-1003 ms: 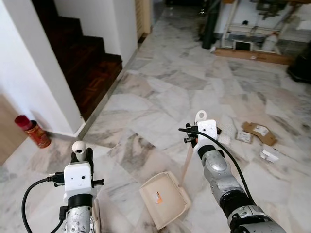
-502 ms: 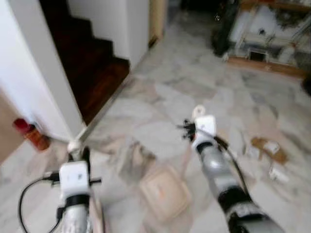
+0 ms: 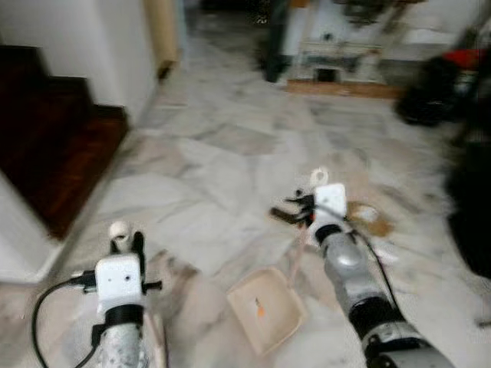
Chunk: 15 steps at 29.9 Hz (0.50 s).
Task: Sweep floor
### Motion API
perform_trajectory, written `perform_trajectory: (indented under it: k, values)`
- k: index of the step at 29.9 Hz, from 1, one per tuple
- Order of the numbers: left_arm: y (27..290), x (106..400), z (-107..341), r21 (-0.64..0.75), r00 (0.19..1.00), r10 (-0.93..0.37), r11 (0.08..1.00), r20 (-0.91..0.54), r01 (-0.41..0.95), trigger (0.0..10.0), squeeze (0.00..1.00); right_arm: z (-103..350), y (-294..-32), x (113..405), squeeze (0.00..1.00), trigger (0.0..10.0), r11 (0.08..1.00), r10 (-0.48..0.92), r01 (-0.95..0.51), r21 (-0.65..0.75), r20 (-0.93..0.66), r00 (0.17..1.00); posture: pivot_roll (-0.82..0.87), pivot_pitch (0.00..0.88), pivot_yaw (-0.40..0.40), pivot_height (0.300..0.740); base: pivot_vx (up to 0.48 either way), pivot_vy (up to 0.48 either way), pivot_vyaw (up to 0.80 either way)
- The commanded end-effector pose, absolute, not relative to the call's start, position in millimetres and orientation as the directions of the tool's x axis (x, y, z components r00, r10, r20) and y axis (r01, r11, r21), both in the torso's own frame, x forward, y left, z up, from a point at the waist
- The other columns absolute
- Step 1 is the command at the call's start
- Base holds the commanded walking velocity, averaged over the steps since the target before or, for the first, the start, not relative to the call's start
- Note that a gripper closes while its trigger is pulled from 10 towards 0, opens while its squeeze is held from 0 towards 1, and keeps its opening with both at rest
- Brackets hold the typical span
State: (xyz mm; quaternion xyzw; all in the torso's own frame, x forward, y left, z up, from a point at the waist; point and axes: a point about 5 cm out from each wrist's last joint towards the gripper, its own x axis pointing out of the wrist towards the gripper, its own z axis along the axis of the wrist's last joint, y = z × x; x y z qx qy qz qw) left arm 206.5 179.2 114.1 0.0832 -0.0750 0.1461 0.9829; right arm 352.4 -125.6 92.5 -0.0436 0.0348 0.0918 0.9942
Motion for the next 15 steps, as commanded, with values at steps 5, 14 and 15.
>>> perform_trajectory:
  k: [5, 14, 15]
  values:
    - [178.6, 207.6, 122.3, 0.158, 0.940, 0.264, 0.941, 0.215, -0.300, 10.0, 0.00, 102.9, -125.5, 356.2, 0.00, 10.0, 0.981, 0.182, -0.183, -0.064, -0.033, 0.983, -0.16, 0.078, 0.013, 0.740, 0.359, 0.000, -0.78]
    - [178.7, 208.0, 122.6, 0.157, 0.941, 0.262, 0.942, 0.216, -0.298, 10.0, 0.00, 105.2, -125.0, 356.4, 0.00, 10.0, 0.981, 0.184, -0.185, -0.062, -0.015, 0.983, -0.16, 0.078, 0.013, 0.740, 0.361, 0.000, -0.44]
    - [178.5, 208.1, 122.6, 0.157, 0.941, 0.261, 0.942, 0.216, -0.297, 10.0, 0.00, 105.4, -125.0, 356.4, 0.00, 10.0, 0.981, 0.185, -0.186, -0.061, -0.014, 0.983, -0.16, 0.078, 0.013, 0.740, 0.364, 0.000, 0.00]
